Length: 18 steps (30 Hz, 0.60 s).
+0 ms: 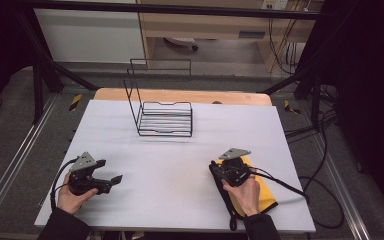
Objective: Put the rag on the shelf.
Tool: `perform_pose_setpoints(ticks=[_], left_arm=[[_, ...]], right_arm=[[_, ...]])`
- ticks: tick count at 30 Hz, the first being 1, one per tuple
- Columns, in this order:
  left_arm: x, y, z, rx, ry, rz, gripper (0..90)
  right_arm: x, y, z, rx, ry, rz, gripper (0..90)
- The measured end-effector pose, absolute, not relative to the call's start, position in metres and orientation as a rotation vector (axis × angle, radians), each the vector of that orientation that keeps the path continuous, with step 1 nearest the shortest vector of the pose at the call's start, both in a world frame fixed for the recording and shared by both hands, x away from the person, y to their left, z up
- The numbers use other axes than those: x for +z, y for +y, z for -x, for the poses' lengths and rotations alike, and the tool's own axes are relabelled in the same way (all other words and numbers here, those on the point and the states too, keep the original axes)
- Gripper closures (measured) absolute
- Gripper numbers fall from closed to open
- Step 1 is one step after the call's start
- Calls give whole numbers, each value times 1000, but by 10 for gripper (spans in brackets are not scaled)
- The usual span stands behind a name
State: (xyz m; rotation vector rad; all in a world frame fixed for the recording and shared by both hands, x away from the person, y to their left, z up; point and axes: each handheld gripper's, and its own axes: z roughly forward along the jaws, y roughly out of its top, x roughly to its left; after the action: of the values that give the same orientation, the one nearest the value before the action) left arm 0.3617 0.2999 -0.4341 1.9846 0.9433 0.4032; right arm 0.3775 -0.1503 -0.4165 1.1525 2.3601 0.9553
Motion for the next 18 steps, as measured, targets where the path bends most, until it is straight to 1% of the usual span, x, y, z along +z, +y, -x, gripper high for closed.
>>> perform_pose_setpoints(ticks=[4, 11, 14, 16, 17, 18], left_arm=[[-434, 300, -362, 403, 942, -1985, 84], [-434, 300, -361, 404, 938, -1987, 84], [-434, 300, -361, 406, 937, -1991, 84], [-434, 299, -361, 408, 937, -1991, 84], [-434, 299, -360, 409, 936, -1990, 84], [-433, 299, -360, 409, 936, -1990, 84]], right_arm=[[-420, -130, -391, 976, 2369, -1125, 816], [-432, -119, -402, 950, 2413, -1098, 800], [-432, -121, -399, 980, 2411, -1081, 726], [-428, -125, -393, 1066, 2395, -1091, 672], [-425, -128, -389, 1106, 2400, -1096, 633], [-420, -133, -379, 1100, 2391, -1090, 568]])
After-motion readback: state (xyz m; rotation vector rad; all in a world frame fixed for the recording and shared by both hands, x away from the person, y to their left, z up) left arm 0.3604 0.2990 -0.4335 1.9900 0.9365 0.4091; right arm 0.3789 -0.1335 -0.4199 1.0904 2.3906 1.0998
